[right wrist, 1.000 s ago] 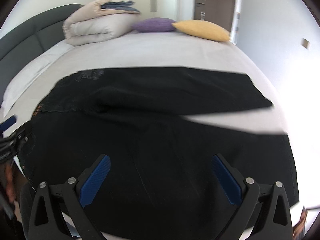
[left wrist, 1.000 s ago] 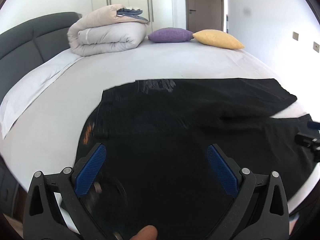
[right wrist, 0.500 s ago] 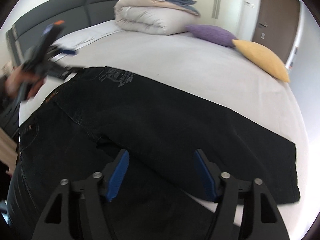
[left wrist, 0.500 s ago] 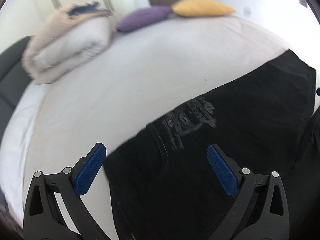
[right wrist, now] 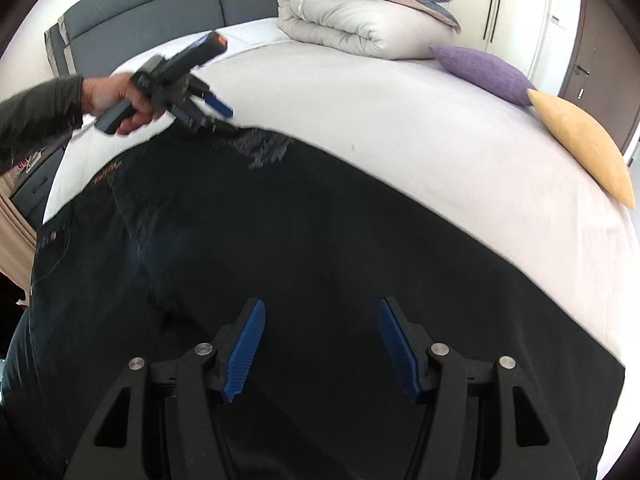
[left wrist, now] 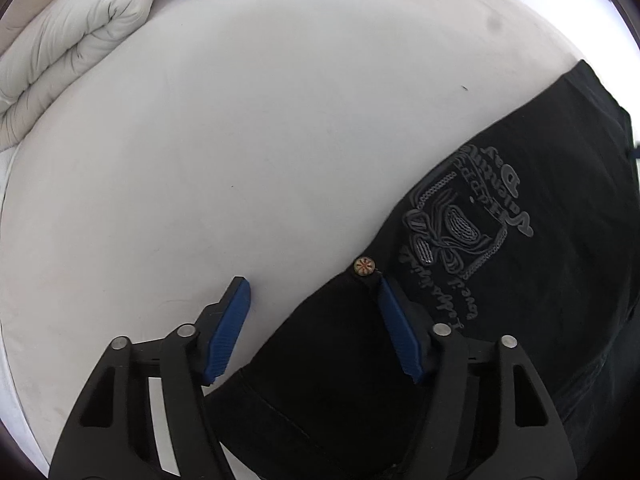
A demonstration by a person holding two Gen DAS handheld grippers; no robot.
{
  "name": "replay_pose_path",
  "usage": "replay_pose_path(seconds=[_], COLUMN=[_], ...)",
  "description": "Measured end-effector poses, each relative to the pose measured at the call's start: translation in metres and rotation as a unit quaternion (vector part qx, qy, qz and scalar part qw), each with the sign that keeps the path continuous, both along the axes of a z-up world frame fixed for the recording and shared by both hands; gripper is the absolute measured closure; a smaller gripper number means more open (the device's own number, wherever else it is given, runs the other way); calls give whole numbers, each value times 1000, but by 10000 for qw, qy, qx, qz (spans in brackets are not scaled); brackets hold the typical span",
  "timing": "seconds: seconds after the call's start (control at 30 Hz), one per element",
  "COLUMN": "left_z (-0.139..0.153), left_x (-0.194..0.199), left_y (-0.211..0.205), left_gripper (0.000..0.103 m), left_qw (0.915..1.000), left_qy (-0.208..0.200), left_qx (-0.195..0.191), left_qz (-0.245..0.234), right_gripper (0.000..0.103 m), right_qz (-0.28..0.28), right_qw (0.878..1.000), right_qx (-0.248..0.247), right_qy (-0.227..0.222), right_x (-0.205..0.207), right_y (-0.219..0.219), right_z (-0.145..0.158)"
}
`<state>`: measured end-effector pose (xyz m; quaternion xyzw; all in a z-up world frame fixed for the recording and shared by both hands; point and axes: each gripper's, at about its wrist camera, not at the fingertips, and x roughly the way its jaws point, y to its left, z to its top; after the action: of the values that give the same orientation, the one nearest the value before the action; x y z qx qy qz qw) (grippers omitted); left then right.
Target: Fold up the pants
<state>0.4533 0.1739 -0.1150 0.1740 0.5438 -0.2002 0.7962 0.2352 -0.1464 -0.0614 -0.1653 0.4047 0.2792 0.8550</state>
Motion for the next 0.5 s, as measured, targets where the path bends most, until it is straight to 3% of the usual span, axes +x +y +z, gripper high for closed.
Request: replay_pose_path(seconds=[0.07, 0.1, 0.17, 0.23, 0.5], left_z=[-1, -1, -1, 1, 34], left_x=[-2, -5, -14, -23, -77], left_y=[-4, -8, -19, -24, -17], left_gripper=[63, 67, 91, 99, 101], left_qw=[10000, 9999, 9992, 9980, 9912], left_qy=[-6, -37, -182, -359, -1310], left_qx=[-17, 10, 222, 391, -69], left_qz=[-64, -133, -290, -333, -179], right_gripper=[41, 41, 41, 41, 41], right_qz=[5, -11, 9, 104, 547], right_qw=[10000, 10000, 9999, 9998, 9976], right_qx=[52, 82, 115, 129, -351], right_qy=[-27, -43, -77, -147, -217], right_x=[14, 23, 35, 46, 88], right_y=[8, 14, 24, 38, 85], right_z=[3, 5, 9, 13, 15])
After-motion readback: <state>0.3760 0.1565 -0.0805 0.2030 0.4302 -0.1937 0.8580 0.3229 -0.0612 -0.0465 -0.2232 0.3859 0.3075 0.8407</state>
